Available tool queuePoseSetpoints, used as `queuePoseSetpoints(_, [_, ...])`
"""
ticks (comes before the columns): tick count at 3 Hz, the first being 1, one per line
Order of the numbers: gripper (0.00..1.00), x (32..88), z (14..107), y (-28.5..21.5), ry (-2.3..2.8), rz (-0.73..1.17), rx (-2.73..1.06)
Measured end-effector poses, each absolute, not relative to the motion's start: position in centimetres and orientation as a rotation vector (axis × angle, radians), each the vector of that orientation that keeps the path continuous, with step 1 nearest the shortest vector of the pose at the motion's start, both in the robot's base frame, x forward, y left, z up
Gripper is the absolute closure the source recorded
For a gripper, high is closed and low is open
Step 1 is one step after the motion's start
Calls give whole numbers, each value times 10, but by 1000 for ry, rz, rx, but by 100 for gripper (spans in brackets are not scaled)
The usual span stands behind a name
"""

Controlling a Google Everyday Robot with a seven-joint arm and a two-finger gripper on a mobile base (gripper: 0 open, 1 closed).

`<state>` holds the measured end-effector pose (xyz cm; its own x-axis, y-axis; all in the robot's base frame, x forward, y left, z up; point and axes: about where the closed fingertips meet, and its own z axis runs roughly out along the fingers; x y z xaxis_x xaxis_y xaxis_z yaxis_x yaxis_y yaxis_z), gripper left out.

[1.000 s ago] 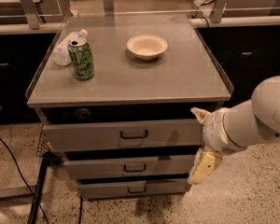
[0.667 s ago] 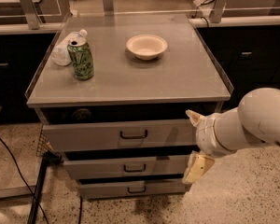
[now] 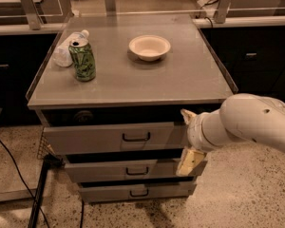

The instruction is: Open top drawer

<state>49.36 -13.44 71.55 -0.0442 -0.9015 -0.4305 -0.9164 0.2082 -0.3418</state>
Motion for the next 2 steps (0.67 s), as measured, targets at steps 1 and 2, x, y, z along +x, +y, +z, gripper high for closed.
queuePoseSetpoints(1, [0, 516, 709, -128, 1938, -3, -1719])
queuePoseSetpoints(2, [0, 540, 700, -126, 1966, -22, -1747])
